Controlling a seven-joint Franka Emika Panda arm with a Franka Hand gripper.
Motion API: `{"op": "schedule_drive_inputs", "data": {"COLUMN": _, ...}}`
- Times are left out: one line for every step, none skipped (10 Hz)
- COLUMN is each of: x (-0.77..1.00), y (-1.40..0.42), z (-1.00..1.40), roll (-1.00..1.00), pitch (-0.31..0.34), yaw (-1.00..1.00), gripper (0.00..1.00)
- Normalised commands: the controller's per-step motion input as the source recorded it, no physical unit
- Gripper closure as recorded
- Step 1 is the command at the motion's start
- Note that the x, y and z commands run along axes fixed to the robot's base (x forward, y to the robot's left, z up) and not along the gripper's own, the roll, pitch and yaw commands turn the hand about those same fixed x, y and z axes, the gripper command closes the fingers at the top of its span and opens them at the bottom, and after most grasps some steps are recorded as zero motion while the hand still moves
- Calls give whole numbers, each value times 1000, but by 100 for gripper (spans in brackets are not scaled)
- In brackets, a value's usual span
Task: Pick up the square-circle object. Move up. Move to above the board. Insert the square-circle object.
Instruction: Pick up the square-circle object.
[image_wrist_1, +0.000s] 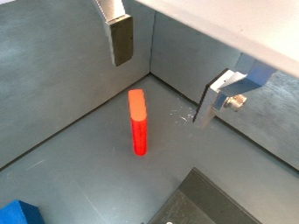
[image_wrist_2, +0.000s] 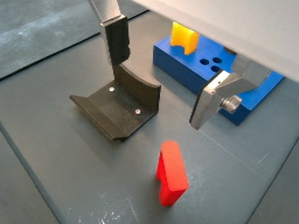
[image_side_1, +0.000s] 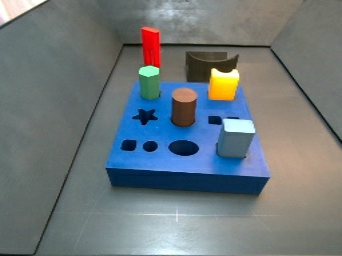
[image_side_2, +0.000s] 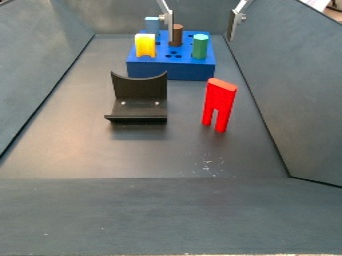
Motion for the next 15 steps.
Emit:
{"op": "schedule_drive_inputs", "data": {"x": 0, "y": -180, "z": -37, "roll": 209, "pitch": 33, "yaw": -71, "gripper": 0}}
{"op": "schedule_drive_inputs", "data": {"x": 563, "y": -149, "z": -249, "roll": 179, "pitch": 130, "yaw": -291, "gripper": 0}}
{"op": "schedule_drive_inputs", "data": {"x": -54, "y": 0, "z": -257, "roll": 101, "pitch": 9, "yaw": -1000, "gripper": 0}}
{"op": "schedule_drive_inputs", "data": {"x": -57, "y": 0, "z": -254, "roll": 96, "pitch": 14, "yaw": -1000, "gripper": 0}}
{"op": "schedule_drive_inputs", "data": {"x": -60, "y": 0, "z": -246, "roll": 97, "pitch": 19, "yaw": -1000, "gripper": 0}}
{"op": "schedule_drive_inputs", "data": {"x": -69, "y": 0, "z": -211, "roll": 103, "pitch": 26, "yaw": -1000, "gripper": 0}}
{"op": "schedule_drive_inputs", "data": {"x": -80, "y": 0, "z": -154, "roll": 114, "pitch": 33, "yaw": -1000, "gripper": 0}}
{"op": "schedule_drive_inputs", "data": {"x": 40, "y": 0, "z": 74, "roll": 56, "pitch": 0, "yaw": -277, "gripper": 0}}
{"op": "schedule_drive_inputs", "data": {"x": 0, "y": 29, "z": 0, "roll": -1, "pitch": 0, "yaw": 0, "gripper": 0}}
{"op": "schedule_drive_inputs", "data": {"x": -454, "y": 343, "z": -266, "roll": 0, "pitch": -3, "yaw": -234, "gripper": 0}}
{"op": "schedule_drive_inputs", "data": {"x": -646, "y": 449, "z": -314, "roll": 0, "pitch": -9, "yaw": -400, "gripper": 0}}
{"op": "schedule_drive_inputs", "data": {"x": -646, "y": 491, "z": -360, "roll": 0, "pitch": 0, "yaw": -357, "gripper": 0}}
{"op": "schedule_drive_inputs", "data": {"x": -311, "y": 177, "z": -171, "roll": 41, "pitch": 0, "yaw": -246, "gripper": 0}}
{"op": "schedule_drive_inputs", "data": {"x": 20, "y": -97, "z": -126, "roll": 0, "pitch": -10, "yaw": -269, "gripper": 0}}
{"op": "schedule_drive_inputs", "data": {"x": 249, "y": -183, "z": -160, "roll": 0, "pitch": -37, "yaw": -189, "gripper": 0}}
